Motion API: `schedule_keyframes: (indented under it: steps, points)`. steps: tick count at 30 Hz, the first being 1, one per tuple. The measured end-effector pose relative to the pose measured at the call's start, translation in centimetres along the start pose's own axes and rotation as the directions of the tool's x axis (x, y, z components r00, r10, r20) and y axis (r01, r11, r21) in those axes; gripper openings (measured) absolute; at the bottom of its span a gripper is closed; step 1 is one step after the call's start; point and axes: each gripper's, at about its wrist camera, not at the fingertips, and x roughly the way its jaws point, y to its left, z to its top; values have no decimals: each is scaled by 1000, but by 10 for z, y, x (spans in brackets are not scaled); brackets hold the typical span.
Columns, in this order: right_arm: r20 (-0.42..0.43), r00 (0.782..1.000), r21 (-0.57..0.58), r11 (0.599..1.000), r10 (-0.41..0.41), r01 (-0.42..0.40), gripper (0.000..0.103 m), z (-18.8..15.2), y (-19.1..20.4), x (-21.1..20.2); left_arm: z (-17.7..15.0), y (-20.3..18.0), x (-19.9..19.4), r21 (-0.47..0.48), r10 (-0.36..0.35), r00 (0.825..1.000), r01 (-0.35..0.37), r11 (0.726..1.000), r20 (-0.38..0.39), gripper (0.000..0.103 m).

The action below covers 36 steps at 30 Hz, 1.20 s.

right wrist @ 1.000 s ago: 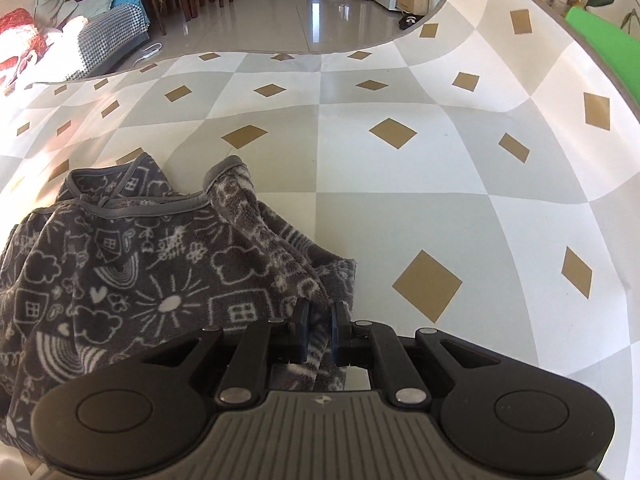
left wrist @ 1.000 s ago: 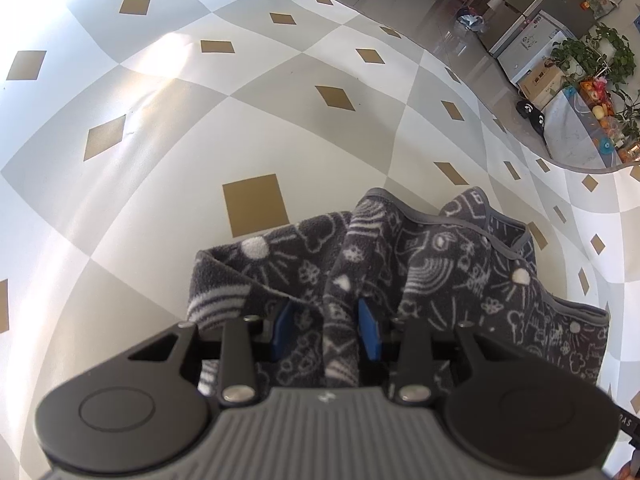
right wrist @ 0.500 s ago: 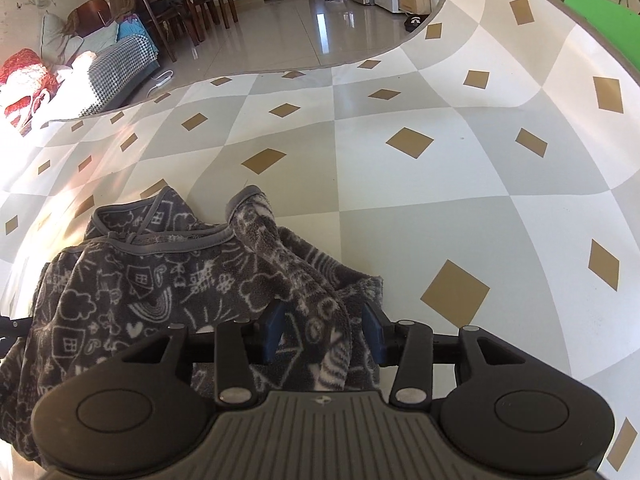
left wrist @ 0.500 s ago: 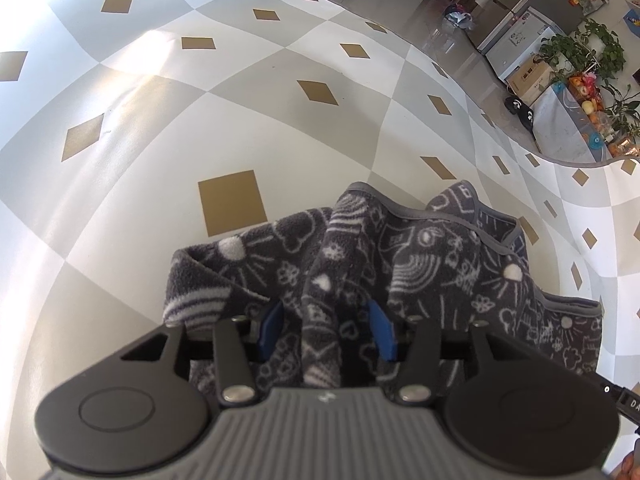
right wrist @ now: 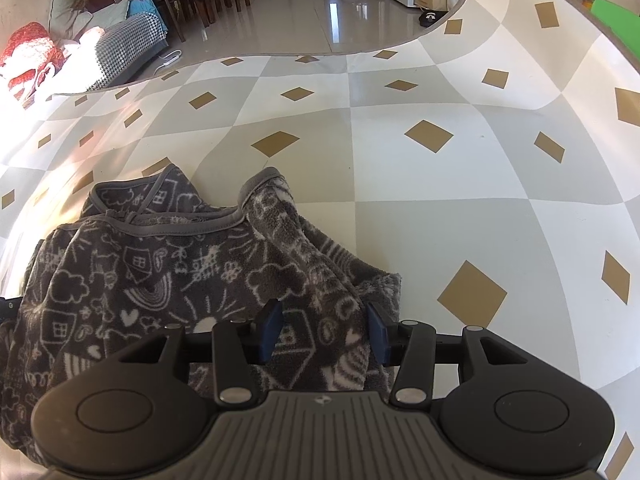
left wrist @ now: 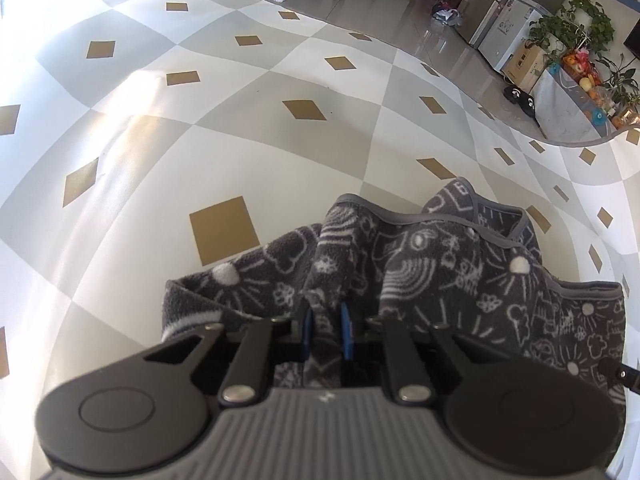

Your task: Fold clothes

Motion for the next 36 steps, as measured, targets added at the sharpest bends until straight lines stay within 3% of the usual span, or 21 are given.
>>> schedule_keyframes:
  steps: [6,10,15,18,21,26,31,36]
  points:
    - [-27,998,-11,999,-52,52,45,-5,-5,6,23,13,-16,4,119,986,-120,993,120,11]
    - [-48,998,45,998,-33,35,45,-6,-15,9,22,32,-6,-48,185,980,-182,982,77,11]
    - [-17,1000,85,996,-24,25,46,0,-20,-1,20,42,-5,-132,117,992,-112,985,35,12]
    - [31,999,86,996,-24,21,46,5,-21,-8,20,34,-12,-130,81,996,-74,989,47,17]
    - [41,999,122,992,27,-32,47,8,-23,-9,19,22,-16,-107,42,998,-36,994,49,21]
    - [44,998,93,995,42,-46,47,11,-13,-3,16,5,-21,-64,10,999,-6,998,52,31]
    - [67,998,88,996,-2,-4,47,16,-9,4,19,-3,-33,-41,34,993,-30,999,113,49]
    - [56,995,160,984,-82,72,47,21,-17,14,20,-9,-35,-21,2,993,0,1000,122,55]
